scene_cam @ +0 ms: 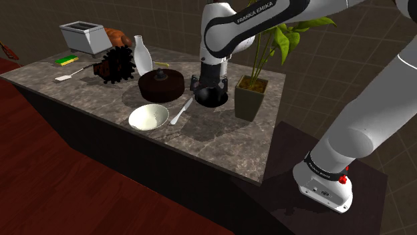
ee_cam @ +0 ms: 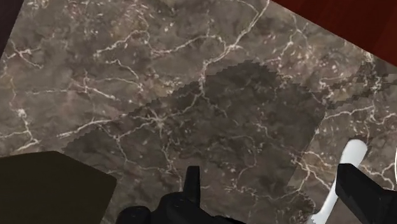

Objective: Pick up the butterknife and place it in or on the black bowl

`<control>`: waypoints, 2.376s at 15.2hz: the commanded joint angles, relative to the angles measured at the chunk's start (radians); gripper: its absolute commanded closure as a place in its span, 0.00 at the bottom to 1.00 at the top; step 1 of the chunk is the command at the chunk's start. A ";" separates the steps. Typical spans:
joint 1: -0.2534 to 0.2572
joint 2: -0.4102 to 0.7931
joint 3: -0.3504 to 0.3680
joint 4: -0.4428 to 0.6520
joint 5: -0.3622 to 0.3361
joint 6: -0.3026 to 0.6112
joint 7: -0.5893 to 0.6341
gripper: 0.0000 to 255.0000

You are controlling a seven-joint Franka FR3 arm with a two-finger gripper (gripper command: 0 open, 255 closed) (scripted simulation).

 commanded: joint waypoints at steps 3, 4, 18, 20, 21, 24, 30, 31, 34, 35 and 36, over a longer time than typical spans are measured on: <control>-0.004 0.153 0.006 0.086 -0.013 0.091 0.138 0.00; -0.003 0.190 0.003 0.110 -0.017 0.111 0.170 0.00; 0.038 0.603 -0.070 0.415 -0.040 0.289 0.471 0.00; 0.043 0.623 -0.071 0.417 -0.042 0.308 0.472 0.00; 0.045 0.634 -0.071 0.419 -0.043 0.317 0.472 0.00; 0.049 0.650 -0.072 0.421 -0.044 0.331 0.473 0.00; 0.049 0.650 -0.072 0.421 -0.044 0.330 0.473 0.00; 0.049 0.650 -0.072 0.421 -0.044 0.330 0.473 1.00; 0.049 0.651 -0.072 0.422 -0.044 0.332 0.473 1.00; 0.048 0.654 -0.072 0.424 -0.044 0.331 0.471 1.00; 0.049 0.651 -0.072 0.419 -0.044 0.334 0.472 1.00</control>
